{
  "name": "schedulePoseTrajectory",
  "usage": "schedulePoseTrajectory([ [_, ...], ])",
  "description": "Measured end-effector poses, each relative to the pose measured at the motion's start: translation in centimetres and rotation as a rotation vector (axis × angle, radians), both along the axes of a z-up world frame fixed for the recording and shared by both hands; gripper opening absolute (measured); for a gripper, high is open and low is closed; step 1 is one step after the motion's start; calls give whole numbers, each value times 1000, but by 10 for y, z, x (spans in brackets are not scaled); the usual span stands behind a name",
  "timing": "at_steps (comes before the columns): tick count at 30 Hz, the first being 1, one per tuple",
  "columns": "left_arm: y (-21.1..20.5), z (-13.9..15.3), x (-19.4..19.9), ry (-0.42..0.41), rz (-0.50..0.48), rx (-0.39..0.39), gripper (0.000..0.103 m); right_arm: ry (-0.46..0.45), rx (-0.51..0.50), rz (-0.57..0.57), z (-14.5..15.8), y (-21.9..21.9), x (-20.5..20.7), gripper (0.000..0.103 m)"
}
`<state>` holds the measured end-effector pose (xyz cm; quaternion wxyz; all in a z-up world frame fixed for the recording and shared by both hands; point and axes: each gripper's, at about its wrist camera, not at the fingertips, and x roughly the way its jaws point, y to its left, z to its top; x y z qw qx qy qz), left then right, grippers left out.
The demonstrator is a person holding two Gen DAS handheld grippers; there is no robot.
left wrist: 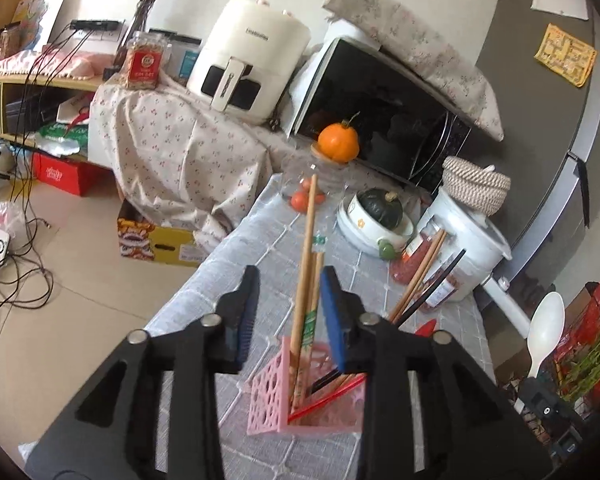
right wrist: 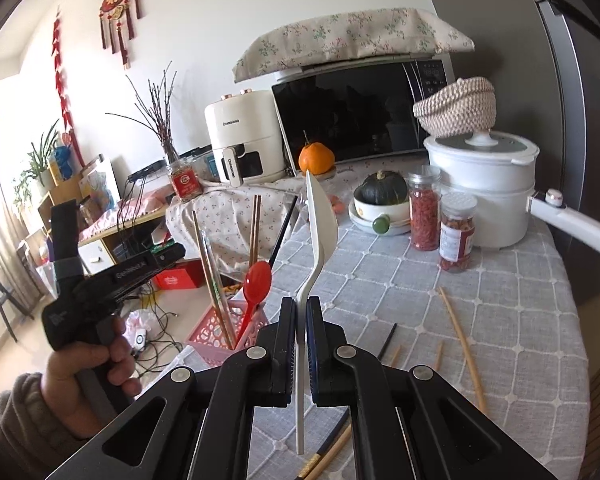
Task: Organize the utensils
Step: 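Carry both spoons to the pink basket and open both grippers to drop them in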
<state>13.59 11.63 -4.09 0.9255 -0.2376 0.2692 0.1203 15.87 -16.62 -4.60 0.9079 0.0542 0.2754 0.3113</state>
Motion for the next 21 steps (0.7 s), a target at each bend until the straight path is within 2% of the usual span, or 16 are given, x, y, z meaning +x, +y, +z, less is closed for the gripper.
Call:
schedulePoseTrajectory([
  [1,2,-3,1,57,4,-20,48,10,-2,-5,-2,2,2,6],
  [4,16,-17,2,212,-9,-140,49,33,-2,-12,-8,9,8,6],
  [7,28,-28,1,292,-27,-230,50,35,33,-15,-9,15,12,6],
  [12,37,-29,-3,297,-38,-247,50,5,178,-43,-8,29,15,6],
  [14,43,-28,-4,286,-47,-279,50,-38,195,-49,-5,45,11,6],
  [17,51,-25,-5,272,-44,-281,52,-136,199,-64,0,76,1,6],
  [21,65,-31,-8,286,-34,-335,52,-165,245,-82,-3,113,4,6],
])
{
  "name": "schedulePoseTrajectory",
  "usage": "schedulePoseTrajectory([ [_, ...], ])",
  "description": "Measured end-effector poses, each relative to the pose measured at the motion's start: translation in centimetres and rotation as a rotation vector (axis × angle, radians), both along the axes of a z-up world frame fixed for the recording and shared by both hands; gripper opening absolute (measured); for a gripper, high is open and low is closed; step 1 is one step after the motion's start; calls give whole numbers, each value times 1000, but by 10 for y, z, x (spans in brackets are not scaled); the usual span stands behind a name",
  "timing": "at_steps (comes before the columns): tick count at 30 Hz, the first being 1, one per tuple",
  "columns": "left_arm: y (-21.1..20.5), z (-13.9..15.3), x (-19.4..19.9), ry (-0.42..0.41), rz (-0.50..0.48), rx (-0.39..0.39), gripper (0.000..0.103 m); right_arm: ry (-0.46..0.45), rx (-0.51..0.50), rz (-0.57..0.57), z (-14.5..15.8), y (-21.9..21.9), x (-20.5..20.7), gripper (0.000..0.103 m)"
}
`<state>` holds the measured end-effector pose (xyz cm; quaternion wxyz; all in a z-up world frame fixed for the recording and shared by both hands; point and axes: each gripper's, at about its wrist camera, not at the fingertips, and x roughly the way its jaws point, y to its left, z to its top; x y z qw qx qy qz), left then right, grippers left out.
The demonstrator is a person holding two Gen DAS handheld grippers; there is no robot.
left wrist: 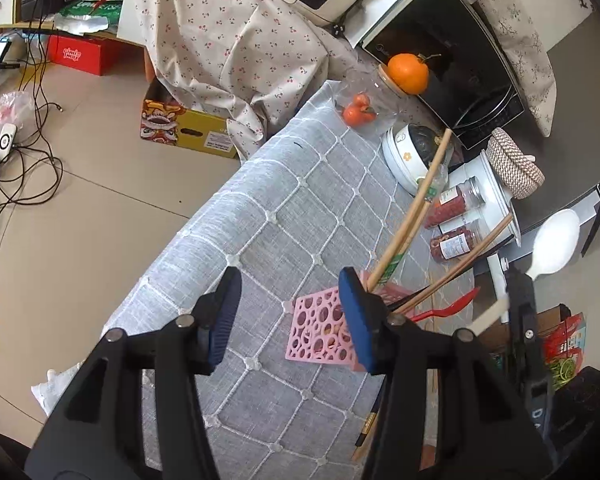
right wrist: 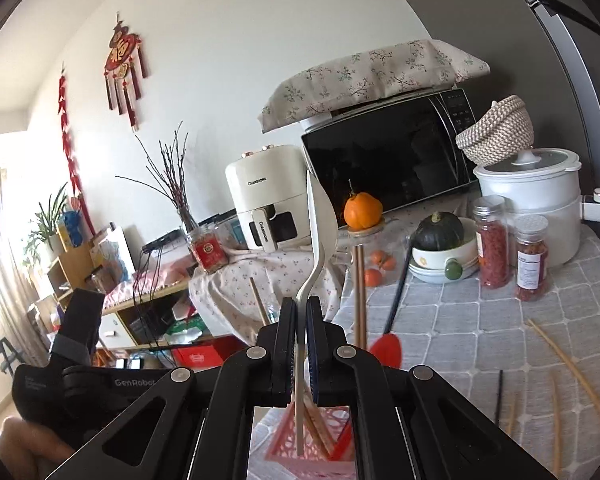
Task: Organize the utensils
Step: 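Carry both spoons to the pink basket and open both grippers to drop them in, then grasp a wooden chopstick with the left gripper while the right gripper grasps another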
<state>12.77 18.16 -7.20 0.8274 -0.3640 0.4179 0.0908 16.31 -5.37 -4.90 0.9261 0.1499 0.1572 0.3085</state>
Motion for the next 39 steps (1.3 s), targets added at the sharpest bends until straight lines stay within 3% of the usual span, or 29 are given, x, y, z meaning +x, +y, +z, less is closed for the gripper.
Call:
schedulePoseTrajectory([
  [7,12,-3,-3,-5,13,-24,52,9,-83,-46,-30,30,6,6],
  [12,6,-2,-2,-11,0,-39,52,121,-122,-30,-52,23,6,11],
  [15,0,4,-3,-26,-15,-26,52,143,-87,-57,-50,5,1,13],
  [19,-14,12,-6,-44,-52,0,52,155,-121,-81,-29,-21,-2,18],
  [23,-39,28,-7,-60,-123,87,53,215,-148,-90,-1,-59,6,39],
  [28,-83,50,-11,-116,-230,217,61,313,-273,-105,13,-108,19,45],
  [30,-105,51,-9,-118,-302,212,62,375,-332,-111,4,-129,24,52],
  [32,-128,48,-6,-110,-360,218,62,413,-373,-140,-14,-151,25,52],
  [33,-139,47,-6,-107,-387,233,62,440,-371,-162,-24,-161,26,52],
  [36,-177,37,-3,-96,-482,275,62,637,-340,-198,-52,-189,41,52],
  [39,-207,17,6,-41,-571,261,62,672,-316,-209,-55,-203,45,52],
])
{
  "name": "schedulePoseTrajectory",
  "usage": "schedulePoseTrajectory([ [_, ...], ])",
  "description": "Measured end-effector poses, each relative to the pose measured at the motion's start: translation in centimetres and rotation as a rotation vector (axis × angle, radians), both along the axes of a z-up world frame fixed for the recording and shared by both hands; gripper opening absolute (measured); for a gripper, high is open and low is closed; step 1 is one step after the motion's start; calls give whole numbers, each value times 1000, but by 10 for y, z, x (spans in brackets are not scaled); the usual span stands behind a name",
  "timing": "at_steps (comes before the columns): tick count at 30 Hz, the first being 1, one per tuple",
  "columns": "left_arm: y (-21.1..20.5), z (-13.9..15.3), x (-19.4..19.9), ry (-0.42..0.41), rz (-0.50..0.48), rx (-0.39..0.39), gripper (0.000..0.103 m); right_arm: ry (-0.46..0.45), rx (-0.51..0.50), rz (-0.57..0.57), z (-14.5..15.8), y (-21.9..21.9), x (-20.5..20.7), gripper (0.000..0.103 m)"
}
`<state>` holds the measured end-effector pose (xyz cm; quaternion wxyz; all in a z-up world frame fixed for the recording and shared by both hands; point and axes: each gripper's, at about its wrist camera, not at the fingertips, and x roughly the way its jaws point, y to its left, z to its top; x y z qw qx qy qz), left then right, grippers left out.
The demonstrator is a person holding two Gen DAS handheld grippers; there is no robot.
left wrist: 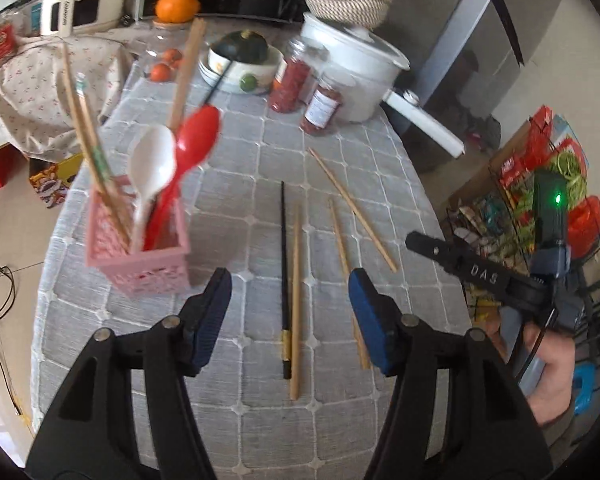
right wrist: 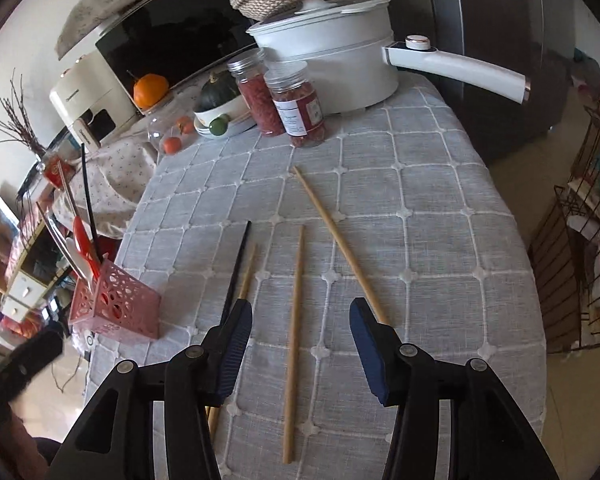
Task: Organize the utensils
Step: 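Grasp a wooden chopstick with the left gripper while the right gripper grasps another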
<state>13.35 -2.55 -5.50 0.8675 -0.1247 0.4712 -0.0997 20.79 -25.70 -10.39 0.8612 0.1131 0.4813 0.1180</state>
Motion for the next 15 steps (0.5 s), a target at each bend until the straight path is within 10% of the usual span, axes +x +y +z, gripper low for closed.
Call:
schedulePoseTrajectory([
  [15,-63,-70,63,163,-142,86,41,68,48,-3,-6,-13,3,52],
])
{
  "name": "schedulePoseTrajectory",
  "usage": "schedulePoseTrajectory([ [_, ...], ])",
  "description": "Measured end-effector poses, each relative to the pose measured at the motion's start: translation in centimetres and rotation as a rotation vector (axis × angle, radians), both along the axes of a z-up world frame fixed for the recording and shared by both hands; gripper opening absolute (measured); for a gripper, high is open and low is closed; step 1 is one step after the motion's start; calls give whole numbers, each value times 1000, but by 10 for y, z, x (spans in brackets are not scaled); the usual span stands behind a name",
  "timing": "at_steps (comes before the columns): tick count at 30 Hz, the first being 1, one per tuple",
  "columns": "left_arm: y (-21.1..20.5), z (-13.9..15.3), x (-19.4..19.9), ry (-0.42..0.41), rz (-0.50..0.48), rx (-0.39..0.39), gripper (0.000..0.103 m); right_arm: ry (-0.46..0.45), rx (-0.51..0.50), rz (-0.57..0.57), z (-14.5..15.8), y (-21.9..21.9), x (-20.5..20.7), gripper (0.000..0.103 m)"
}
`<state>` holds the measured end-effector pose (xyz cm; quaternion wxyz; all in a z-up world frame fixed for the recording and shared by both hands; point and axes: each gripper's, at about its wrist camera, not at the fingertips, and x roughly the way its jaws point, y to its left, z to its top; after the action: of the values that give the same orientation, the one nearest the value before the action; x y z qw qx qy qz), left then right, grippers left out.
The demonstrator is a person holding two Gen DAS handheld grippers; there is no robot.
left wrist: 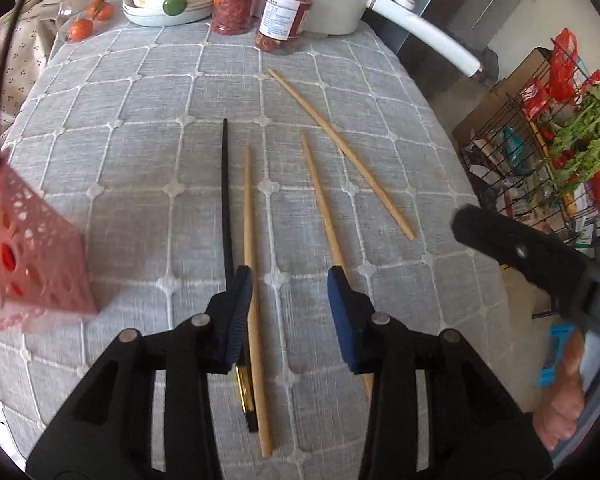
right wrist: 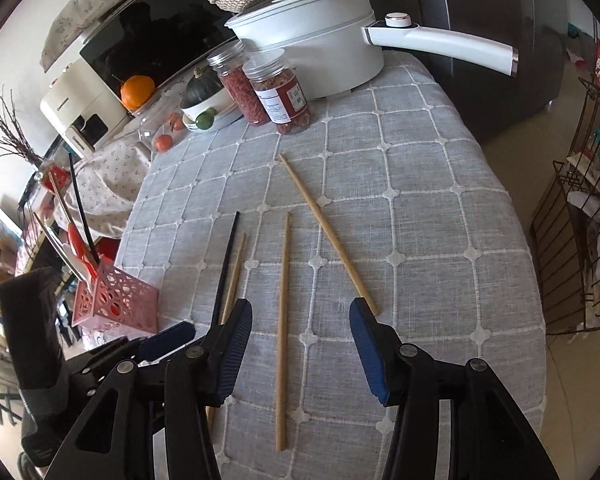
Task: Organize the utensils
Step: 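Grasp a wooden chopstick with the left gripper while the right gripper grasps another, then carry both wooden chopsticks to the pink basket and open the left gripper inside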
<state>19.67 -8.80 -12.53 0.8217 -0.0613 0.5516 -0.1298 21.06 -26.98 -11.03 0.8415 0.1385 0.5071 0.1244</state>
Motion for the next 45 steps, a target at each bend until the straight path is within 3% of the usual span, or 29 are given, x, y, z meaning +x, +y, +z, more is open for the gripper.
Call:
schedulePoseTrajectory([
  [5,-11,-8,17,-4,-43,65,34,-21,4,9,4,-2,-1,52],
  [9,-12,-27,28,55,-29,110,33,-8,12,-7,1,-8,1,52],
  [12,-9,-30,33,66,-37,115,8,-8,5,-8,0,-10,2,52],
  [15,-2,-28,30,85,-16,78,8,-4,-4,-6,-3,-9,5,52],
  [28,27,52,-36,-188,26,-28,8,61,-72,34,-31,7,18,49],
  [34,57,81,-65,-292,70,-90,8,71,-97,118,-44,36,26,38],
  [38,63,89,-78,-348,57,-69,8,81,-151,146,-58,54,35,35],
  [40,66,89,-80,-364,54,-54,8,111,-172,172,-72,66,37,21],
  [41,68,90,-80,-370,57,-58,8,115,-191,176,-76,71,37,9],
  [43,76,93,-81,-377,63,-78,8,77,-210,171,-66,76,34,7],
  [45,79,97,-83,-392,63,-94,8,-21,-182,168,-40,75,27,7],
])
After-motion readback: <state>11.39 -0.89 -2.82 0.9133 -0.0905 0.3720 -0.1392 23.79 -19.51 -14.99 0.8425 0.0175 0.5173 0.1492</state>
